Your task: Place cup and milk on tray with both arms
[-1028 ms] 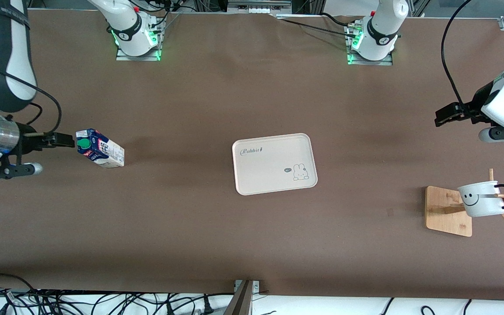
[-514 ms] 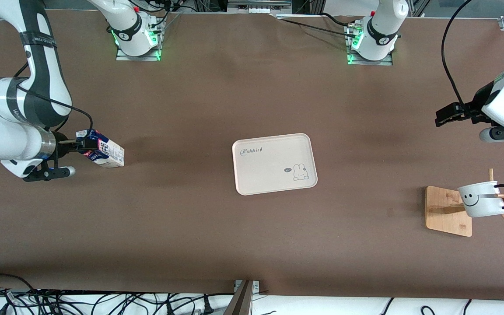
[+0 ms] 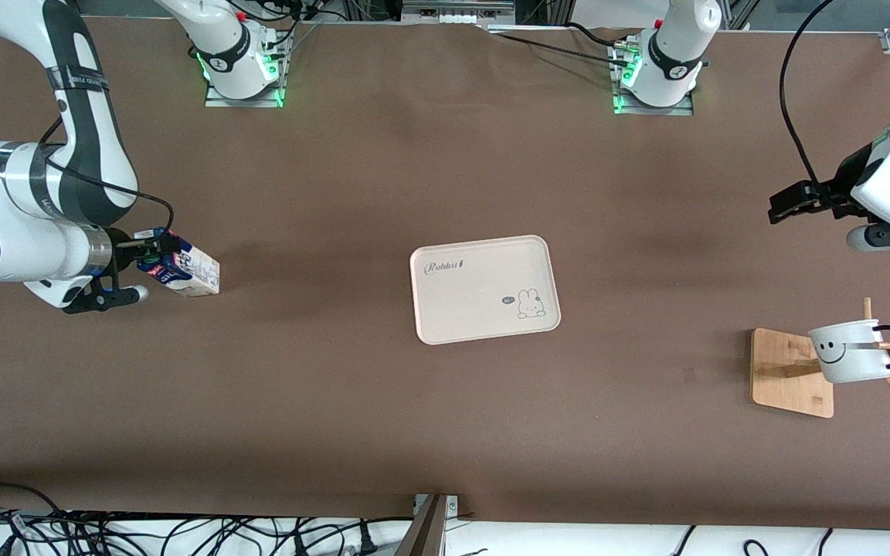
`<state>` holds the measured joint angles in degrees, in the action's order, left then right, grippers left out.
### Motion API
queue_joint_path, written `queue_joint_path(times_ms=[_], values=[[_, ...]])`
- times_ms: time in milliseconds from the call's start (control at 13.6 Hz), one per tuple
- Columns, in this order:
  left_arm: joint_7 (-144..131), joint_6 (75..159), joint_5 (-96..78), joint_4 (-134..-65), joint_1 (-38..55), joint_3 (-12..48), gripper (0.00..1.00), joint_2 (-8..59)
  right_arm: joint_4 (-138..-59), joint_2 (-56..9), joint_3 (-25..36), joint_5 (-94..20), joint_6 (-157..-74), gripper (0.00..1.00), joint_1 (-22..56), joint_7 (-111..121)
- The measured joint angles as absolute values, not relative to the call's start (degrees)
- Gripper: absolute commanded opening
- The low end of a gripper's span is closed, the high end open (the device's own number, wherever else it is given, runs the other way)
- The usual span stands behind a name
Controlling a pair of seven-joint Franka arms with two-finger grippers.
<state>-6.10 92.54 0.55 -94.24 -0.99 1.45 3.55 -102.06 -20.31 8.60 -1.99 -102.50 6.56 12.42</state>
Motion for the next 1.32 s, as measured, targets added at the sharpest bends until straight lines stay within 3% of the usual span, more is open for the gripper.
queue_joint_path(times_ms=[367, 441, 588, 734, 1322], values=[[-6.1, 92.64, 0.55, -92.63, -1.12, 1.42, 1.0, 4.2, -103.07, -20.25, 8.71, -1.99, -102.61, 1.0, 6.15, 12.43], [-6.1, 92.64, 0.55, -92.15, -1.19, 1.41, 1.0, 4.73, -103.08, -20.22, 8.78, -1.99, -102.61, 0.96, 6.05, 12.43], [-6.1, 92.66, 0.55, -91.47, -1.19, 1.43, 1.0, 6.53, -103.11, -20.16, 8.84, -1.99, -102.62, 0.67, 5.85, 12.48], [-6.14, 93.11, 0.54, -90.16, -1.15, 1.46, 1.0, 9.47, -103.28, -20.1, 8.83, -1.99, -102.61, 0.49, 5.79, 12.59], [-6.11, 93.18, 0.54, -87.1, -1.32, 1.33, 1.0, 12.17, -104.08, -19.09, 8.81, -1.99, -103.21, 0.46, 5.69, 13.59]])
